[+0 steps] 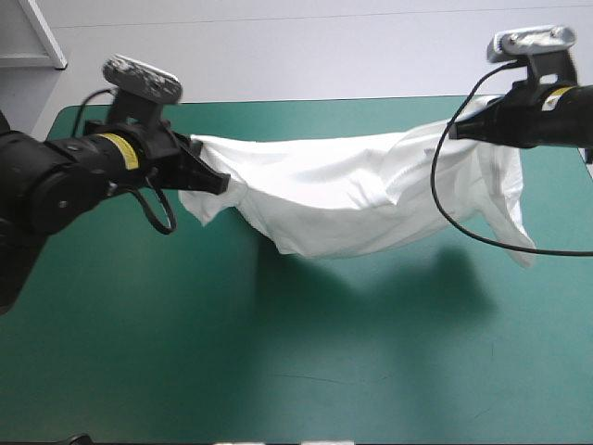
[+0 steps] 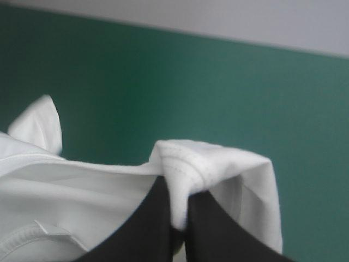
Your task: Fold the cloth
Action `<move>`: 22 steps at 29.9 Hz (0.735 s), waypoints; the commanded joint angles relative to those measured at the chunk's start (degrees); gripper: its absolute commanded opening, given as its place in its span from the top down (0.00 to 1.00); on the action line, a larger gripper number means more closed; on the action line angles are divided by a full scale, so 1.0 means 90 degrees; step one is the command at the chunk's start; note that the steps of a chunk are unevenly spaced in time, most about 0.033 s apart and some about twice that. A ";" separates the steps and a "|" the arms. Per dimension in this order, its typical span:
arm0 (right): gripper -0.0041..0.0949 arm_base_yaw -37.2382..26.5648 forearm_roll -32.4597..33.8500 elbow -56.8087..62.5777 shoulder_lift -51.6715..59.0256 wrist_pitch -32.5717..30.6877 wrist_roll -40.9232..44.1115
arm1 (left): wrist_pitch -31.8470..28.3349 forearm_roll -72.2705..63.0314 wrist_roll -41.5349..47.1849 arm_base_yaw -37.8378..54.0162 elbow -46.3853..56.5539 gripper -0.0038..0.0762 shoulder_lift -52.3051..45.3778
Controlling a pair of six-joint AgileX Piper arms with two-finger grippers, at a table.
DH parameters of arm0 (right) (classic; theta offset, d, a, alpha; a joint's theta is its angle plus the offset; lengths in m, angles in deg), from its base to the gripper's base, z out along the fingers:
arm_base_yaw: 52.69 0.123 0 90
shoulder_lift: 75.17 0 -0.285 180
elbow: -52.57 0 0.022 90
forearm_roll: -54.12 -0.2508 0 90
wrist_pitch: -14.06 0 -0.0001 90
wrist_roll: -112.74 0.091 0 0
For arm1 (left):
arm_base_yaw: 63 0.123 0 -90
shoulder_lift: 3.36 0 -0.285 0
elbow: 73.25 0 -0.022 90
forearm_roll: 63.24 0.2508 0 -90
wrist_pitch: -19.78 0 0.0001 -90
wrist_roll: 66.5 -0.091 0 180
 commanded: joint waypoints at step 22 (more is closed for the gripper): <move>0.98 -0.0040 0.0375 -0.3562 0.1465 0.0082 0.0192 | 0.0220 0.1902 -0.1179 0.0113 -0.3533 0.96 -0.0366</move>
